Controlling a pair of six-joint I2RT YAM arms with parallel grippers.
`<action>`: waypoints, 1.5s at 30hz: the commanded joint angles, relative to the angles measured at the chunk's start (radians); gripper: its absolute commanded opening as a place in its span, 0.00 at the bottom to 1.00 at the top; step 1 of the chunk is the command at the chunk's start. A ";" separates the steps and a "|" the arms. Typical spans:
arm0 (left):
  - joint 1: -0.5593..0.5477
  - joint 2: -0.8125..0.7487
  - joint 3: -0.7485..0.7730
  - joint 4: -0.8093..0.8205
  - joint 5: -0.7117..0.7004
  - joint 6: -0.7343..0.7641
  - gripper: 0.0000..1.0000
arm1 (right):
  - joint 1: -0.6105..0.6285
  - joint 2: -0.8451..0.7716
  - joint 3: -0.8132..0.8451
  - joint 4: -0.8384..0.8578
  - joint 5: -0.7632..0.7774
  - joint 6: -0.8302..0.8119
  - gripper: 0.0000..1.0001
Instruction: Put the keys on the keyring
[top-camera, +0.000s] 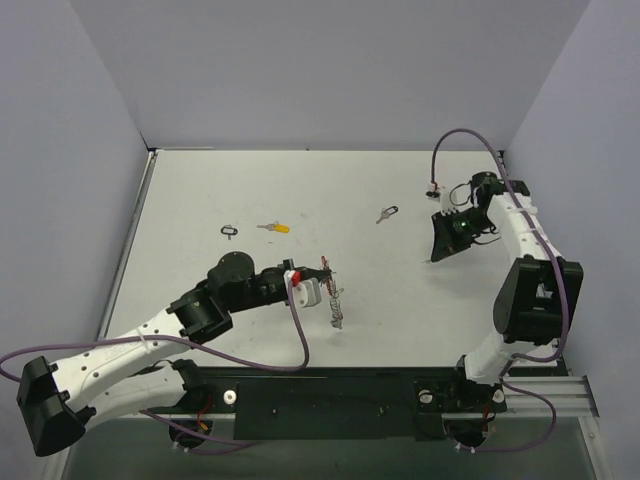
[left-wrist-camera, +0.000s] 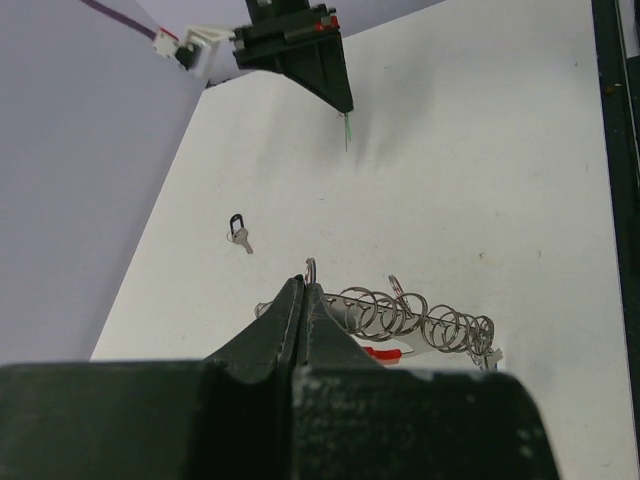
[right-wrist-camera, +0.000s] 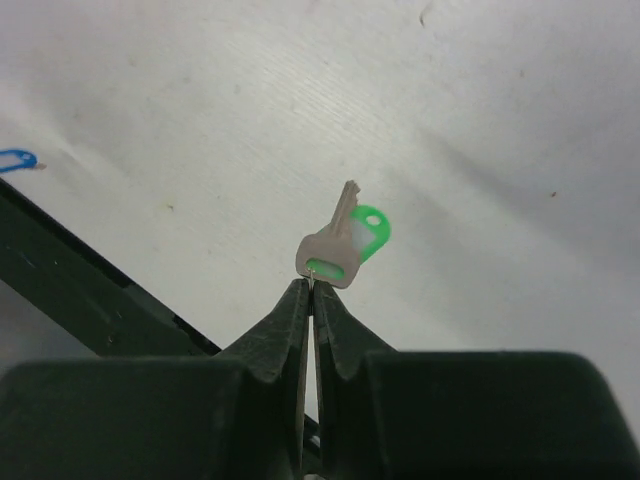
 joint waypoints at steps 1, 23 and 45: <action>0.049 -0.051 -0.007 0.137 0.050 -0.073 0.00 | 0.020 -0.124 0.188 -0.262 -0.113 -0.268 0.00; 0.295 -0.032 -0.154 0.767 0.494 -0.371 0.00 | 0.462 -0.551 0.276 -0.112 -0.171 -0.649 0.00; 0.098 -0.095 -0.228 0.533 0.219 0.047 0.00 | 0.873 -0.821 -0.186 0.444 0.007 -0.562 0.00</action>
